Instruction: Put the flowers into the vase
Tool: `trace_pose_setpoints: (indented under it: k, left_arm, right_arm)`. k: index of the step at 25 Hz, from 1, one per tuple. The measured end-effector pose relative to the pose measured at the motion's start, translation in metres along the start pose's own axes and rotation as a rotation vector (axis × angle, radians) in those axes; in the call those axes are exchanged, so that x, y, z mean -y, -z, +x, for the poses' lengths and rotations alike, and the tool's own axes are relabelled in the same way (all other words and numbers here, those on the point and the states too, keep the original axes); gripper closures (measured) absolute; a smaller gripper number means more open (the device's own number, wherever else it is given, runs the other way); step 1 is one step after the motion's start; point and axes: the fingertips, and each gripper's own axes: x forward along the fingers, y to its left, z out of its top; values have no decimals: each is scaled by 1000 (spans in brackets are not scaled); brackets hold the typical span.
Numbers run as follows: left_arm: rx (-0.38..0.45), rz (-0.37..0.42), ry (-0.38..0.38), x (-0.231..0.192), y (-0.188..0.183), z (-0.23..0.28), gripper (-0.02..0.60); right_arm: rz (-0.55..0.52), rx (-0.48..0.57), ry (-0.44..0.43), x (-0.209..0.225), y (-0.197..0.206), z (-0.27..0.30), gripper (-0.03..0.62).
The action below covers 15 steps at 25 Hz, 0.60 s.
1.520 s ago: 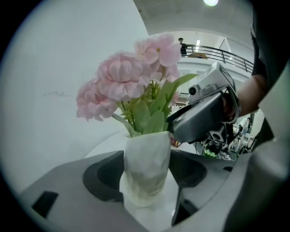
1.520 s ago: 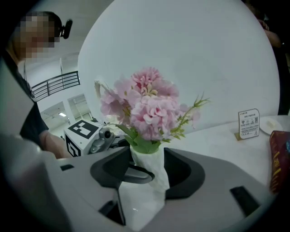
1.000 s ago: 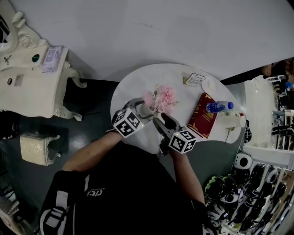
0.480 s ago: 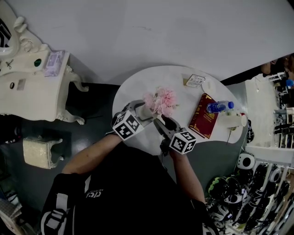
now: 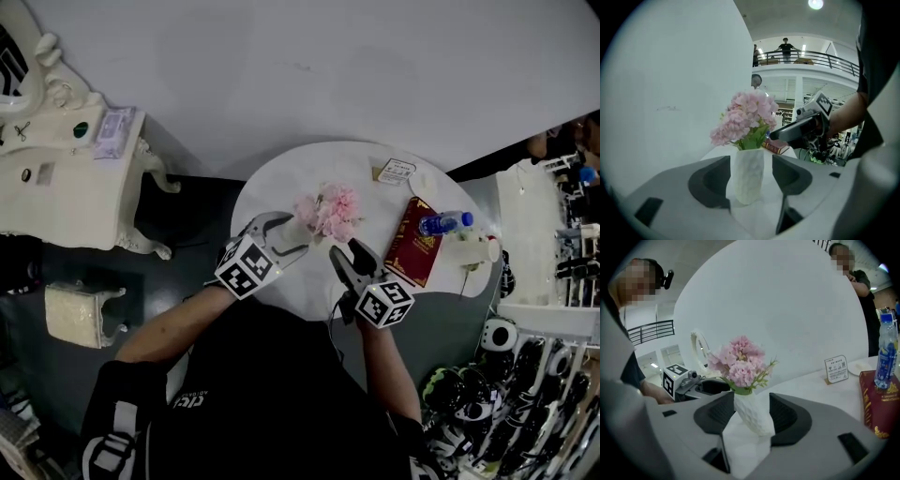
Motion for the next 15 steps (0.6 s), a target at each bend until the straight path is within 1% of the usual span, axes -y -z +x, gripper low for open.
trace_pose_setpoints:
  k: [3,6,8,11,15]
  left_arm:
    - [11,-20,-12,-13,7,-21,325]
    - [52,-76,-48,-14,-1,-31,361]
    - [80,-93,-78,-15,-7,-40,385]
    - [118,-109,-113,-20,-11,-59,425]
    - [190,-182,-149,-19,-20,-91,507]
  right_arm:
    - [-8,38,-22,-12,-14,10,362]
    - [-15,79,-53,-16,-27,0,362]
    - [-23,105,-72,-23,-38,-7,362]
    - [-46,138,-95,-42,-52,-13,364]
    - [-102,176,-117,-77,-62,-17,365]
